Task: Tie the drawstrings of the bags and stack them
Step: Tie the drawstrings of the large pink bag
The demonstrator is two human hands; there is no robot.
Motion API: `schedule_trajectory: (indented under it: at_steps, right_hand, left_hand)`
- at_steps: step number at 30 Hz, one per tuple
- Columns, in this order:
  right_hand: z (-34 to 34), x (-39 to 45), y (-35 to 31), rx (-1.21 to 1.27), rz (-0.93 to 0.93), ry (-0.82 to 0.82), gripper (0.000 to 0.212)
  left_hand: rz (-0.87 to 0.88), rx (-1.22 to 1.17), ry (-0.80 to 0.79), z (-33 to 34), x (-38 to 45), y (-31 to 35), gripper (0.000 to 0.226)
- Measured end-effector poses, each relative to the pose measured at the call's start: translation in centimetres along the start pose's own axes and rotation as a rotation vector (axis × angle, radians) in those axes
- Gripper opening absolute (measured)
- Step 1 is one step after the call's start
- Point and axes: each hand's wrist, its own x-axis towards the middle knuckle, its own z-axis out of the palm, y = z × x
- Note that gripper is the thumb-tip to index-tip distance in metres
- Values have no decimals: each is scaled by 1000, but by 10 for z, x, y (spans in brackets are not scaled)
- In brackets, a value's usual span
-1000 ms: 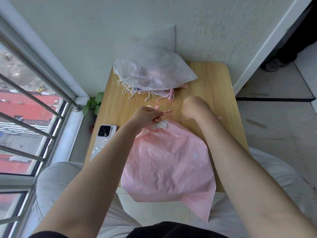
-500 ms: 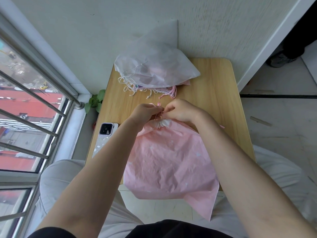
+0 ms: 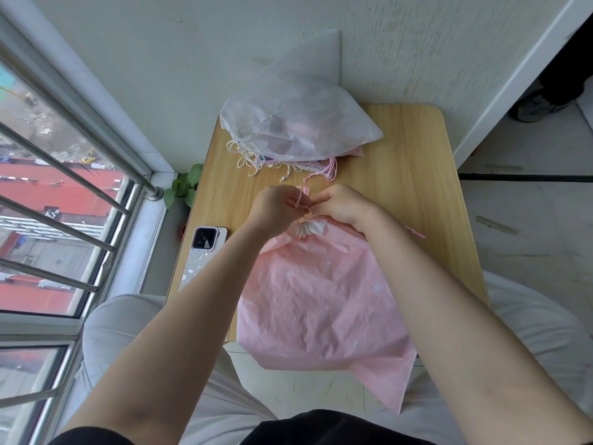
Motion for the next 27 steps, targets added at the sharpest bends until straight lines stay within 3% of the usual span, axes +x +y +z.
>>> schedule_trajectory:
  at_steps: [3,8,16,20,23,25,27]
  right_hand:
    - [1,6,4,68,13,-19,26]
    - [0,11,6,88,62,-67,25]
    - [-5,8,-2,61,100,-126,15]
    - [-3,8,-5,-193,77,71,5]
    - [-7,12,2,-394,82,372,12]
    - [-14,13,5,-367,94,572,14]
    - [-22,12,3,-105,122,670,20]
  left_hand:
    - [101,53,83,2,-5,-1,17]
    - [119,90,197,7,-6,-6,9]
    - [-7,-63,141,5,-1,-12,12]
    - [-102,-166,119,5,-1,-11,11]
    - [-156,-232,124,5,-3,-9,14]
    - [-173,-248,129,4,-4,-9,14]
    - [-180,-251,133,4,-5,-9,13]
